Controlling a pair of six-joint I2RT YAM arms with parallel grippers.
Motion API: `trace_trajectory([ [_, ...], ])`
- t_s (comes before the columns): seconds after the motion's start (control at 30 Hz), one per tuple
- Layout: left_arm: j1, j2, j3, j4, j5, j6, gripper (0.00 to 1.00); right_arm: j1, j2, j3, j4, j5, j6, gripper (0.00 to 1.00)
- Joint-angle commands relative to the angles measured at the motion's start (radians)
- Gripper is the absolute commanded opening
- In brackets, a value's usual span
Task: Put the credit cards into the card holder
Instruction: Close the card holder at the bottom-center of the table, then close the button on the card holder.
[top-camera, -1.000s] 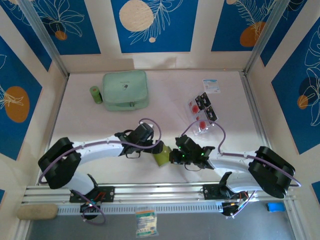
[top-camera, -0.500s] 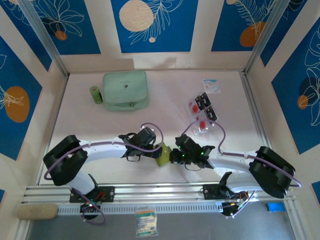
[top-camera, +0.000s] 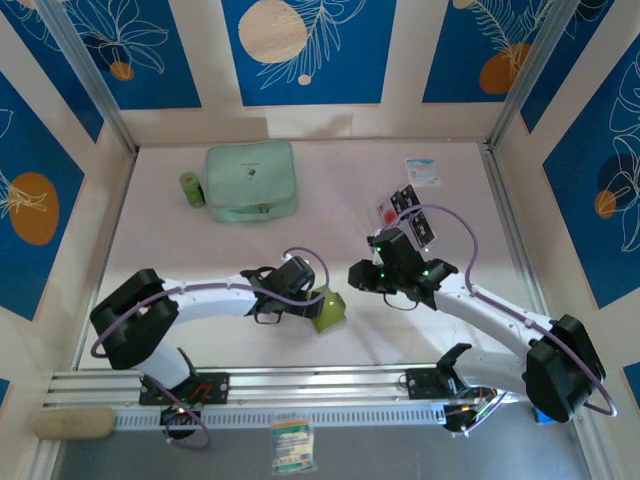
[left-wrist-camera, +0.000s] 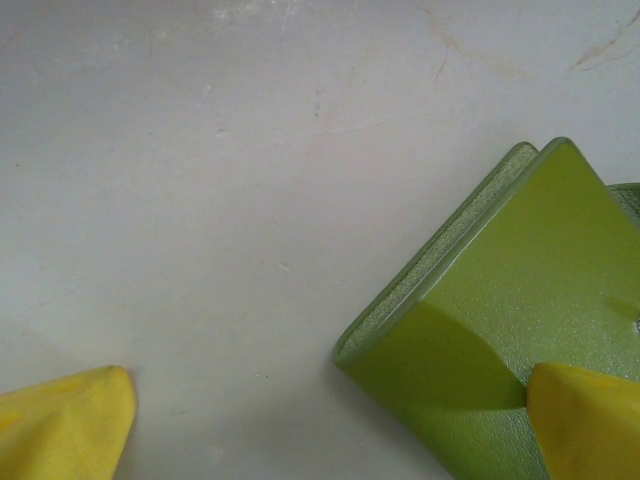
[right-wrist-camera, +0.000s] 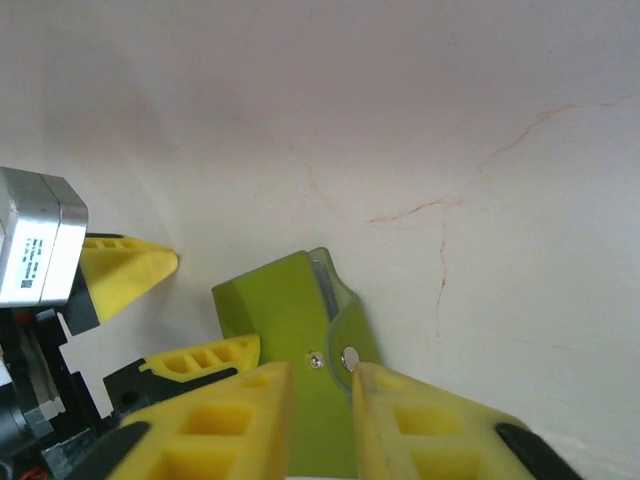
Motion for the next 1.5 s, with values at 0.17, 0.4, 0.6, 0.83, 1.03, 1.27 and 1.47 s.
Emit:
trace_trajectory([
  [0.17, -0.009, 0.017, -0.005, -0.053, -0.03, 0.016, 1.0, 0.003, 0.135, 0.084, -0.089, -0.104, -0.136, 0.29],
  [0.4, -0.012, 0.026, -0.008, -0.04, -0.015, 0.02, 1.0, 0.049, 0.231, 0.144, -0.109, -0.089, -0.186, 0.29],
  [0.6, -0.013, 0.03, -0.011, -0.036, -0.013, 0.021, 1.0, 0.076, 0.296, 0.172, -0.12, -0.072, -0.208, 0.29],
  [0.83, -0.013, 0.028, -0.013, -0.033, -0.014, 0.02, 1.0, 0.084, 0.341, 0.178, -0.119, -0.04, -0.215, 0.28],
  [1.03, -0.013, 0.027, -0.013, -0.034, -0.016, 0.019, 1.0, 0.079, 0.353, 0.172, -0.112, -0.028, -0.211, 0.21],
  [1.27, -0.013, 0.024, -0.016, -0.034, -0.017, 0.018, 1.0, 0.06, 0.361, 0.163, -0.103, -0.035, -0.205, 0.11],
  [1.47, -0.013, 0.023, -0.015, -0.03, -0.017, 0.019, 1.0, 0.047, 0.369, 0.156, -0.092, -0.048, -0.203, 0.07],
])
